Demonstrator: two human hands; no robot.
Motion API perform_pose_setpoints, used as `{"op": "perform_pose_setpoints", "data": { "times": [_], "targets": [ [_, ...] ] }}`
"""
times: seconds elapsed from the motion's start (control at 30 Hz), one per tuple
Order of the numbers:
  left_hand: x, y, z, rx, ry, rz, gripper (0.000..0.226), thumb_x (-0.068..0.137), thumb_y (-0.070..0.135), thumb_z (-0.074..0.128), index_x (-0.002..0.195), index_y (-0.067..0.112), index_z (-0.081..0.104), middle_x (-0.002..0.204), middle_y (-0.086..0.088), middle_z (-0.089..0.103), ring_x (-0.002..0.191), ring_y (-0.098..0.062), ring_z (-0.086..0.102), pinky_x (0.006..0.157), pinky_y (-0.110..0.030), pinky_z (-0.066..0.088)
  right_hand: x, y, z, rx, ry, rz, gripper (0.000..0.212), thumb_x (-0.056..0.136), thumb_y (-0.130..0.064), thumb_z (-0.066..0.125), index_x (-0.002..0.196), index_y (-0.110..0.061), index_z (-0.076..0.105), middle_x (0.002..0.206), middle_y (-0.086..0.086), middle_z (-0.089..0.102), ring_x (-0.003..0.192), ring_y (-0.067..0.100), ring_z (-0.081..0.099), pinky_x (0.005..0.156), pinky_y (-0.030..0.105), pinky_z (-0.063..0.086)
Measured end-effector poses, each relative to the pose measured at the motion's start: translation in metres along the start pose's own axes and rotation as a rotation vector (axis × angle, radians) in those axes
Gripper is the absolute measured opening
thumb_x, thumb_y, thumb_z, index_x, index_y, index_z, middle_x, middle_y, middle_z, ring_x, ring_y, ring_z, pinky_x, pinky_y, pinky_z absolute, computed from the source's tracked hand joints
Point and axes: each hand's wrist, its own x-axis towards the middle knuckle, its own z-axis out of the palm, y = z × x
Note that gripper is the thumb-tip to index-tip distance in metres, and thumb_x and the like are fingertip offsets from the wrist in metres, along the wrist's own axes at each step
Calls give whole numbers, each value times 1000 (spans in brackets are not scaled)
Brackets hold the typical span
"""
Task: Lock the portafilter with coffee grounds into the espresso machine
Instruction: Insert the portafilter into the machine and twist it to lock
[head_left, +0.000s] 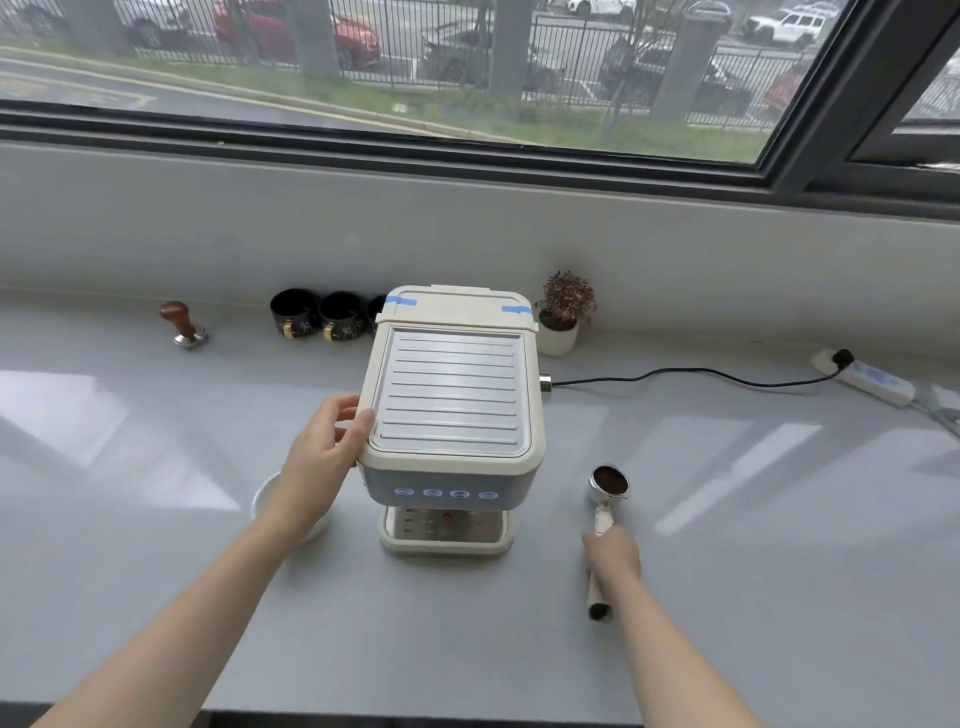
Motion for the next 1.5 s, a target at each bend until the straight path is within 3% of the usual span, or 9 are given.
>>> {"op": "perform_pose_setpoints", "data": {
  "times": [0.23,0.43,0.53,0.63,0.87,1.07,1.2,1.33,1.5],
  "targets": [
    [-14,-6,1,-30,31,-20,51,83,54,38,117,20,54,119,-2,60,102,-14,58,73,-33,50,-27,4,8,337,-47,31,7,90,-9,44,86,-3,42,72,12,48,48,23,45,45,29,43],
    [-65,-37,20,-31,303,-26,28,86,32,38,105,18,53,99,-3,53,84,-22,53,69,-33,47,-60,0,19,556,-111,52,8,91,-13,43,86,-7,40,65,10,41,44,22,42,46,29,43],
    [-84,-60,40,259,-73,-128,10,87,19,49,93,24,55,92,2,60,77,-19,56,71,-34,49,-84,-3,32,623,-174,97,6,92,-13,44,92,-7,42,66,10,45,49,24,46,50,30,43],
    [-97,-68,73,473,-571,-234,23,87,19,52,110,18,54,106,-1,58,75,-13,51,69,-23,43,-104,-11,49,638,-206,111,15,94,-18,45,99,-5,46,69,9,50,56,23,50,54,31,42],
    [-96,-59,98,513,-935,-370,27,70,14,53,93,14,40,92,-7,53,83,-26,55,61,-31,38,-139,-29,71,651,-203,188,23,95,-26,45,105,-5,47,80,8,53,67,20,51,55,30,37],
    [-92,-56,97,411,-796,-427,29,78,18,46,105,8,51,76,-10,52,53,-17,46,42,-22,34,-170,-39,80,636,-316,202,33,97,-31,42,115,-3,42,91,13,59,63,24,54,43,25,39],
    [-96,-59,99,592,-671,-332,19,88,28,40,94,14,51,60,-1,48,44,-18,46,36,-24,35,-178,-35,86,607,-366,154,32,96,-31,44,117,-7,39,107,8,59,93,22,55,79,32,43],
    [-91,-67,79,625,-584,-285,18,85,35,45,87,20,53,66,4,54,45,-16,52,34,-26,42,-183,-17,72,463,-414,24,34,92,-26,53,120,-10,42,115,4,52,103,18,48,88,28,39],
    [-88,-84,42,667,-544,-337,13,82,29,46,87,18,50,62,-1,54,34,-17,49,27,-20,35,-176,-30,-10,436,-50,-262,22,89,-1,48,108,-12,54,113,12,60,98,25,54,84,28,38]
  ]
}}
